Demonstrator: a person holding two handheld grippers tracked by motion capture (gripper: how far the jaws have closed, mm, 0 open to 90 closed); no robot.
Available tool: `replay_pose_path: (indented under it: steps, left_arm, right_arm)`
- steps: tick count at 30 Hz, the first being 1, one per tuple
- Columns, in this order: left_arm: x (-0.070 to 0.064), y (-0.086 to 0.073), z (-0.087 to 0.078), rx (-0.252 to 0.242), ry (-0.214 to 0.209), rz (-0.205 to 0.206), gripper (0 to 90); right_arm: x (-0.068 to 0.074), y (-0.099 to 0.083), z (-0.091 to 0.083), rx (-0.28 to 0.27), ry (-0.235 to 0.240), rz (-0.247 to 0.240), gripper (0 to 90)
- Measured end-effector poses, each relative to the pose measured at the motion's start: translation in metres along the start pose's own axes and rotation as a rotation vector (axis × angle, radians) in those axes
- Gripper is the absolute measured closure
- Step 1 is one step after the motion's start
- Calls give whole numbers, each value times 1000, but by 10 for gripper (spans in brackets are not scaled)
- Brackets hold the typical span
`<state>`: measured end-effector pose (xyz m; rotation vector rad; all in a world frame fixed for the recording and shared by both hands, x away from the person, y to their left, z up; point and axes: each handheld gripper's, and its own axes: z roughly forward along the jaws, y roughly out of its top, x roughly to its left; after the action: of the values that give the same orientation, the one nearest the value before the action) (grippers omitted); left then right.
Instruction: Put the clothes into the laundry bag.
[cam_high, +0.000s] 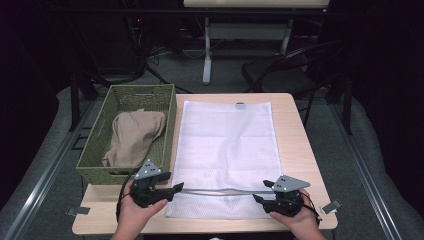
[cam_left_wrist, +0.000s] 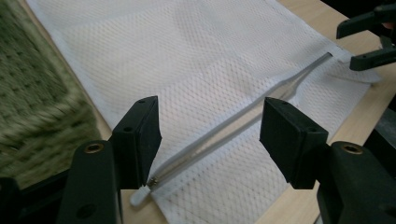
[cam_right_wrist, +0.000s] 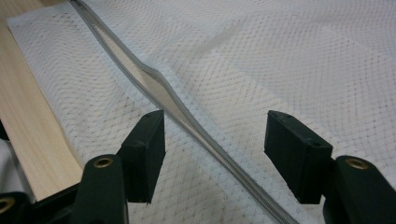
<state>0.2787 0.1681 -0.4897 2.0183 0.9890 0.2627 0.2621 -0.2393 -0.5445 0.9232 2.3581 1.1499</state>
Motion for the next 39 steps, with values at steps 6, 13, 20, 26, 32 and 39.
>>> replay_pose_path:
  steps: [6, 13, 20, 26, 32, 39]
  left_arm:
    - [11, 31, -12, 66, -4, -27, 288]
    - [27, 63, -28, 63, 99, -61, 244]
    - [48, 84, -40, 57, 199, -42, 214]
    - [62, 98, -43, 85, 218, -60, 215]
    - [78, 111, -42, 83, 274, -67, 215]
    - [101, 124, -33, 135, 335, -122, 214]
  right_arm:
    - [-1, -1, -1, 2, 8, 11, 364]
    - [-1, -1, -2, 2, 13, 11, 364]
    - [-2, -2, -2, 0, 3, 28, 364]
    - [0, -1, 2, 12, 9, 23, 363]
    - [0, -2, 2, 15, 8, 23, 362]
    - [-2, -2, 3, 17, 9, 27, 361]
